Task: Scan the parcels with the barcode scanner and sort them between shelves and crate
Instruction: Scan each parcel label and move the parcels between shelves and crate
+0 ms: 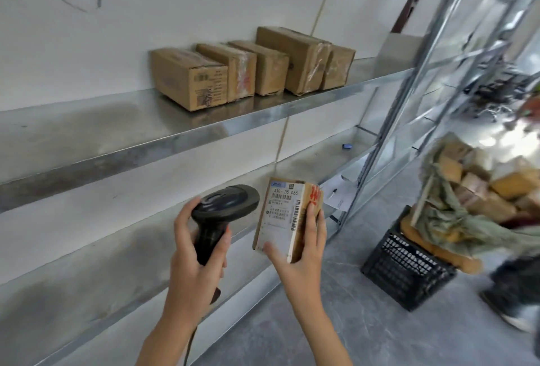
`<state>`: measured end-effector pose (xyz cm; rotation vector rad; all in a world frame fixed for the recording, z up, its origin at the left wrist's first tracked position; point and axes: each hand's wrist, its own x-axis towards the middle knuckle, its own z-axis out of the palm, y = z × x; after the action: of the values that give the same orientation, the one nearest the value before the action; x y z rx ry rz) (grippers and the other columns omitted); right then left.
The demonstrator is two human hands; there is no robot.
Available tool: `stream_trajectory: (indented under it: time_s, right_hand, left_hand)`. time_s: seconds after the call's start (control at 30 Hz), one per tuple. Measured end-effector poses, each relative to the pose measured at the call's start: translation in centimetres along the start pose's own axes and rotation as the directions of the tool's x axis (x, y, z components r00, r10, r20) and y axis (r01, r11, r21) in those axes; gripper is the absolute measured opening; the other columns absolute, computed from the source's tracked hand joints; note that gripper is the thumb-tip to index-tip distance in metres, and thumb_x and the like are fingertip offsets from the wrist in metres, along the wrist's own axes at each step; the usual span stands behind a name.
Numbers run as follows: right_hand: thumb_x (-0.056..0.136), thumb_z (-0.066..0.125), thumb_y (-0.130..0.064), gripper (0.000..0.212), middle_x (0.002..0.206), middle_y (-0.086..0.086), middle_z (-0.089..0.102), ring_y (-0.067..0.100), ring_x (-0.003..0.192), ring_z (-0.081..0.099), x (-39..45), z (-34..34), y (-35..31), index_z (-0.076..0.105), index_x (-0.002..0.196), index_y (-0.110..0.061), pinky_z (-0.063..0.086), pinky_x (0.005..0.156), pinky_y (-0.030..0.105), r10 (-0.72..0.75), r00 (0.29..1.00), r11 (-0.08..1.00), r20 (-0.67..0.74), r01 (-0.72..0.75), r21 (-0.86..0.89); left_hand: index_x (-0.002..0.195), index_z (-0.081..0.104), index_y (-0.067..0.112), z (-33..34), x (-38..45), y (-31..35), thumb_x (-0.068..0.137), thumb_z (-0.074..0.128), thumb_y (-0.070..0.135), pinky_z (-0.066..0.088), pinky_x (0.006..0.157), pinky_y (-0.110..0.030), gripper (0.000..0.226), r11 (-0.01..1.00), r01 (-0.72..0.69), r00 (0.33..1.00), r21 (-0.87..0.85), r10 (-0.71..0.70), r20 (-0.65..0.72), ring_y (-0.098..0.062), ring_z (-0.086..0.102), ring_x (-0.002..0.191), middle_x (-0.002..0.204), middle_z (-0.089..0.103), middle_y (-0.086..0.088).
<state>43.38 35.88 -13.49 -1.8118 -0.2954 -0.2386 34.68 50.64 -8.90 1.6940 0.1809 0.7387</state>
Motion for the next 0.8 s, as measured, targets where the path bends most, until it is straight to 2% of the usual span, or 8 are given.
stream_trajectory:
  time_s: [0.1,0.23,0.33,0.43,0.5,0.57,0.63,0.8]
  right_hand:
    - [0.079,0.084,-0.022,0.107,0.159,-0.027,0.001,-0.028,0.134,0.002,1.5,-3.8,0.9,0.012,0.155,-0.045,0.018,0.095,-0.005,0.080,0.995,0.997,-0.060,-0.080,0.015]
    - [0.071,0.078,-0.035,0.107,0.156,-0.030,0.002,-0.029,0.132,0.003,4.3,-9.2,2.4,0.012,0.154,-0.047,0.020,0.108,0.012,0.134,0.982,0.991,-0.135,-0.131,0.037]
    - [0.074,0.078,-0.029,0.105,0.157,-0.019,0.005,-0.041,0.117,0.005,6.8,-14.1,3.7,0.013,0.156,-0.039,0.019,0.090,-0.010,0.150,0.973,0.989,-0.178,-0.147,0.032]
    - [0.081,0.081,-0.019,0.102,0.160,-0.019,0.001,-0.034,0.120,0.015,9.2,-19.6,5.5,0.012,0.150,-0.048,0.020,0.082,-0.013,0.170,0.960,0.985,-0.223,-0.172,0.010]
    - [0.082,0.080,-0.017,0.101,0.160,-0.021,-0.002,-0.019,0.127,0.016,10.7,-23.3,6.7,0.010,0.145,-0.054,0.020,0.086,-0.009,0.172,0.951,0.983,-0.256,-0.181,-0.011]
    - [0.083,0.079,-0.019,0.101,0.162,-0.020,-0.002,-0.013,0.130,0.014,11.8,-27.0,7.8,0.010,0.148,-0.053,0.021,0.098,0.004,0.183,0.938,0.980,-0.294,-0.197,-0.021]
    - [0.084,0.079,-0.020,0.101,0.162,-0.021,-0.002,-0.013,0.128,0.015,12.8,-30.5,9.0,0.010,0.152,-0.050,0.020,0.103,0.017,0.199,0.922,0.976,-0.331,-0.218,-0.022]
    - [0.083,0.079,-0.019,0.102,0.157,-0.023,0.004,-0.020,0.123,0.010,14.7,-37.0,12.0,0.007,0.145,-0.056,0.017,0.105,0.020,0.213,0.883,0.966,-0.419,-0.256,-0.048]
  left_hand:
    - [0.129,0.035,0.063,4.0,1.8,-0.1,0.093,0.064,0.012,0.053,0.056,-0.037,0.069,1.000,-0.015,0.996,-0.008,0.016,0.091,-0.022,0.057,0.055,0.084,0.067,-0.004]
    - [0.129,0.035,0.062,9.9,3.6,-0.1,0.094,0.065,0.013,0.053,0.059,-0.038,0.067,0.999,-0.003,0.981,-0.044,0.011,0.191,-0.022,0.058,0.056,0.083,0.067,-0.004]
    - [0.129,0.036,0.061,15.3,4.9,0.2,0.095,0.064,0.012,0.052,0.056,-0.031,0.066,0.997,-0.005,0.968,-0.076,0.024,0.249,-0.018,0.056,0.054,0.076,0.065,-0.004]
    - [0.128,0.035,0.062,21.6,6.0,0.6,0.095,0.064,0.011,0.052,0.057,-0.037,0.068,0.994,0.001,0.950,-0.109,0.033,0.310,-0.020,0.056,0.053,0.079,0.066,-0.003]
    - [0.133,0.034,0.057,25.9,6.7,0.8,0.095,0.064,0.010,0.051,0.058,-0.040,0.068,0.992,0.008,0.936,-0.129,0.038,0.349,-0.021,0.055,0.053,0.085,0.068,-0.005]
    - [0.133,0.036,0.056,30.2,7.3,1.1,0.095,0.065,0.010,0.051,0.057,-0.041,0.066,0.988,0.005,0.925,-0.152,0.053,0.377,-0.022,0.056,0.053,0.086,0.068,-0.007]
    - [0.124,0.037,0.065,34.2,7.6,1.5,0.094,0.066,0.010,0.051,0.055,-0.037,0.069,0.986,-0.001,0.913,-0.164,0.068,0.403,-0.021,0.057,0.054,0.077,0.067,-0.006]
    - [0.118,0.036,0.071,42.5,8.2,2.2,0.094,0.065,0.008,0.051,0.050,-0.028,0.074,0.980,-0.007,0.877,-0.199,0.102,0.469,-0.018,0.057,0.051,0.078,0.069,-0.004]
